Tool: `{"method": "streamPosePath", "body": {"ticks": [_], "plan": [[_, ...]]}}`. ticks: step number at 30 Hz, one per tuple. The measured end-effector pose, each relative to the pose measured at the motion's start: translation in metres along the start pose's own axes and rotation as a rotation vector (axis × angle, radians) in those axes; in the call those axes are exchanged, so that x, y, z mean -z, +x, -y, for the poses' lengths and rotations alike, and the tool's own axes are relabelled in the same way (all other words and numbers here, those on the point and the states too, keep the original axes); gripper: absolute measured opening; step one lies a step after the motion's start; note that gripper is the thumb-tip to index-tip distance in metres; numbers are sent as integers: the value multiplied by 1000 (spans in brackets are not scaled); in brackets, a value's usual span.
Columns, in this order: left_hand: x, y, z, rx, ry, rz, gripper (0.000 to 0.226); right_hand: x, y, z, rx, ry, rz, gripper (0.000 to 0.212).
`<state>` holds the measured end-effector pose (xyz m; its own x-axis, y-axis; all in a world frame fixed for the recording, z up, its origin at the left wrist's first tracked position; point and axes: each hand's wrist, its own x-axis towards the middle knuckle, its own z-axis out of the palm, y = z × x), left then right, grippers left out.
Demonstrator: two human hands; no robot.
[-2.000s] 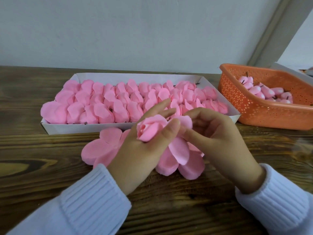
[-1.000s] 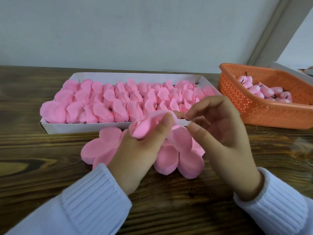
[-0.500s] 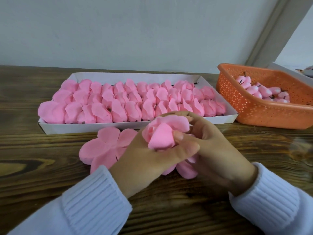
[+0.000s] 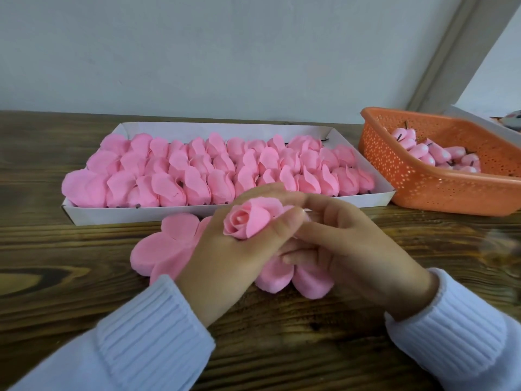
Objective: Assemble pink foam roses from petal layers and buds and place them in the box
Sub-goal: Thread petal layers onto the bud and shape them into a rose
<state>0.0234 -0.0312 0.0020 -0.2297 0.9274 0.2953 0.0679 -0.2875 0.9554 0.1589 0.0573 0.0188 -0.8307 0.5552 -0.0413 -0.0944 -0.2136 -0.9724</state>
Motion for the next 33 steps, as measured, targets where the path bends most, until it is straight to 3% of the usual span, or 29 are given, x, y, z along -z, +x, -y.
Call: {"method": "streamPosePath", "body": {"ticks": [2,7,16,19,24,30,33], "plan": [[0,1,1,10,-7,-56,33,-1,-1,-1,121,-207,-105,32],[0,0,6,62,-30,-87,47,-4,-3,-5,407,-546,-253,10],[-2,0,6,55,-114,-93,33,-9,-7,-4,697,-790,-337,19],[-3,0,6,46,-112,-78,26,-10,-8,-4,752,-824,-352,23],[-1,2,7,122,-228,-111,45,-9,-8,-5,736,-820,-392,22],[-1,2,8,194,-251,-84,52,-11,-8,-5,794,-870,-379,12],[-3,4,7,211,-339,-100,43,-11,-9,-5,800,-874,-375,3]]}}
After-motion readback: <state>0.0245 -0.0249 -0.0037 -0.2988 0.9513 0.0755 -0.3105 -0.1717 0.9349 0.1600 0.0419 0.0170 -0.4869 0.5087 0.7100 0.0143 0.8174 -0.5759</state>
